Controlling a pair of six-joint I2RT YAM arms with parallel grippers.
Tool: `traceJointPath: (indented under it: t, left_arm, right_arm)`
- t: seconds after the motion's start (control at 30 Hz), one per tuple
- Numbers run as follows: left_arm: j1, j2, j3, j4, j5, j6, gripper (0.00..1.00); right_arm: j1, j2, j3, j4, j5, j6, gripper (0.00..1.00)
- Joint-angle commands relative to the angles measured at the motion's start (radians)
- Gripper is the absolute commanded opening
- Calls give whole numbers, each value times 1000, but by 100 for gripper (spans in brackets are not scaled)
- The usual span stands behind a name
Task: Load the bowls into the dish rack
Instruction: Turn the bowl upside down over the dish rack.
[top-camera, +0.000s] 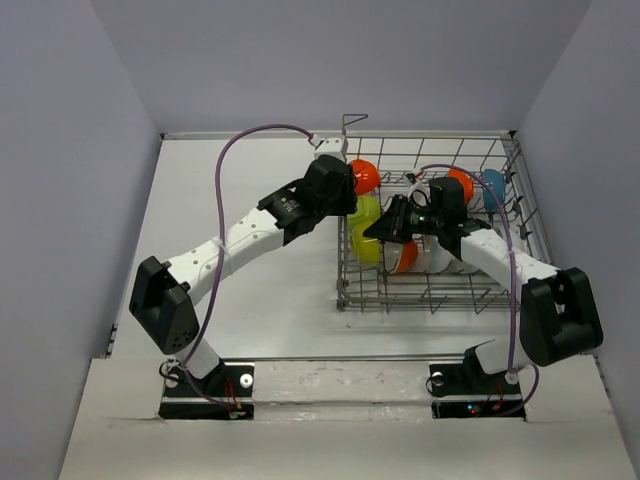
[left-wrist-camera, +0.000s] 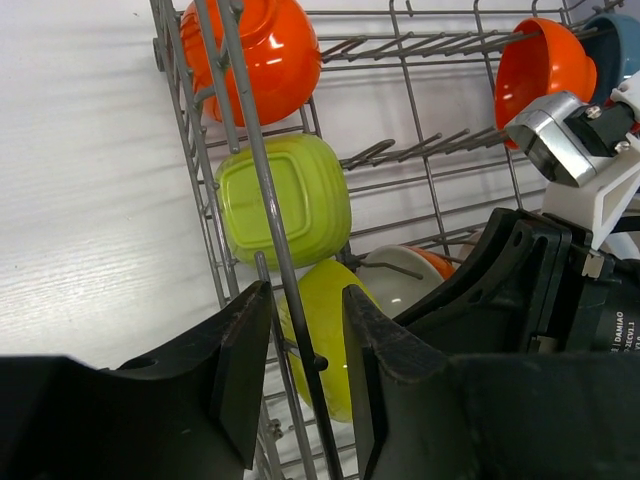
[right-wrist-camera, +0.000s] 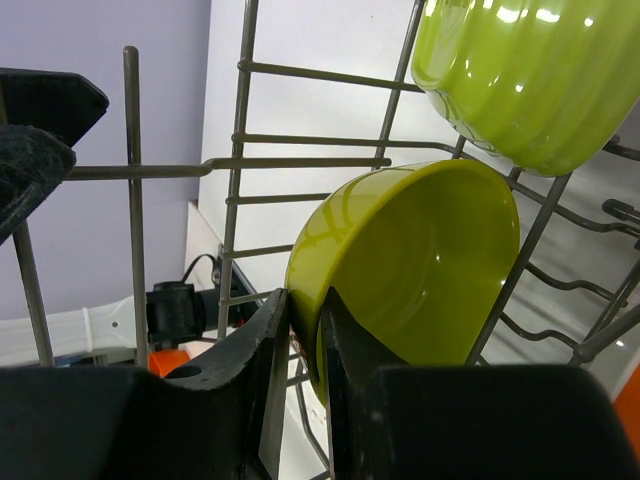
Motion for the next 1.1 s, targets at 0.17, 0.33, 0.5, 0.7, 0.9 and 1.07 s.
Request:
traceJointPath:
  t: [0.17,0.33,0.5,0.7,0.9,1.07]
  left_arm:
    - [-14,-47,-26,-9,-21,16,42]
    - [-15,-47,-26,-11,-22,12,32]
    - [-15,-40,-14,-15,-24,15,18]
    - [-15,-33,0,-26,-28,17,0]
    - [-15,-31,6,-28,-33,19,0]
    - [-15,-34,10,-29,-31,20,0]
  right_arm:
    - [-17,48,-52,-121,236,-106,22]
    - [-17,46,-55,-124,249,-109,22]
    - [-17,43,-55,-127,268,-112,22]
    - [-17,42,-62,-136,299,-122,22]
    - [-17,35,-65,-155,343,-134,23]
    - [-17,29,-66,-169,372,-145,24]
